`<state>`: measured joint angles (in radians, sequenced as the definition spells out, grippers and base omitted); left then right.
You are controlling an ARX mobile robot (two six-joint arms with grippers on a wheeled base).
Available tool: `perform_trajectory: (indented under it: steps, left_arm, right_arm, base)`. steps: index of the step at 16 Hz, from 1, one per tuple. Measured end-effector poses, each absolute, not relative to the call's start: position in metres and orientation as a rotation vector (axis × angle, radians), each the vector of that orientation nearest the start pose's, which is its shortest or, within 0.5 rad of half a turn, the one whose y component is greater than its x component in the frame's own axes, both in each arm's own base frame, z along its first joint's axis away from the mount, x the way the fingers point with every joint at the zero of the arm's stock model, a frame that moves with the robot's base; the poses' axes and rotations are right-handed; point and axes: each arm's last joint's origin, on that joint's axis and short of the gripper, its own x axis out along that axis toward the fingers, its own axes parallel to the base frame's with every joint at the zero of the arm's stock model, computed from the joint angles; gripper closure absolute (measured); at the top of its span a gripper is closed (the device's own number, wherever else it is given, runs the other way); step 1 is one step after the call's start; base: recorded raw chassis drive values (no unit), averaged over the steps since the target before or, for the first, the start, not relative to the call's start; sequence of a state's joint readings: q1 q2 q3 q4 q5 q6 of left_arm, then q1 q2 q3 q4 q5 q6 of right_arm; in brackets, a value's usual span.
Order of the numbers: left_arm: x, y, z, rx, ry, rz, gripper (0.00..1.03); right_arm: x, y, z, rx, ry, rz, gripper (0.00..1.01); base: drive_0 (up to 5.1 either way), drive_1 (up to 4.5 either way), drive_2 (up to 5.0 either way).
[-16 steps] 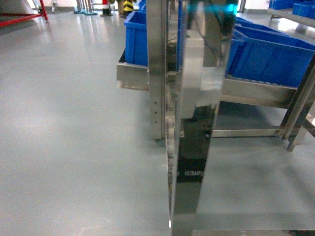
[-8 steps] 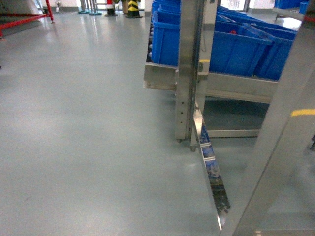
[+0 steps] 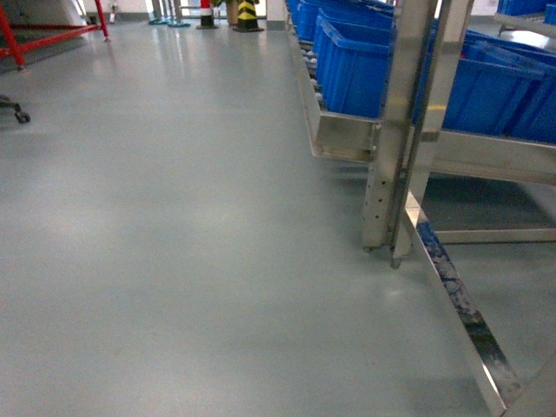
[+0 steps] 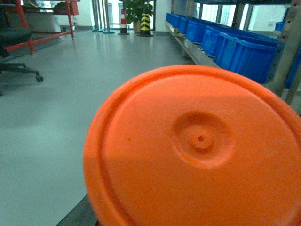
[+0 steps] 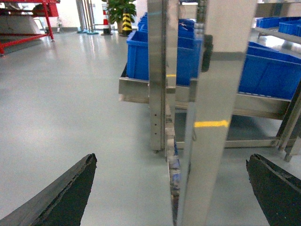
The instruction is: Pick capacitor and pack into box
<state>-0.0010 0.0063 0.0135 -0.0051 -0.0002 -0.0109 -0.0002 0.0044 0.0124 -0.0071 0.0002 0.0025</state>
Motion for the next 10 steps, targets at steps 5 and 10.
perform_trajectory:
  steps: [5, 10]
  left_arm:
    - [0.0973, -0.0001, 0.1670, -0.011, -0.001, -0.001, 0.58]
    - [0.0973, -0.0001, 0.1670, -0.011, -0.001, -0.001, 0.58]
  right_arm:
    - [0.0972, 0.0000, 0.1670, 0.002, -0.004, 0.000, 0.03]
    - [0.0972, 0.0000, 0.1667, 0.002, -0.001, -0.001, 0.03]
  base:
    - [-5.0, 2.48, 2.5]
    - [-5.0, 2.48, 2.5]
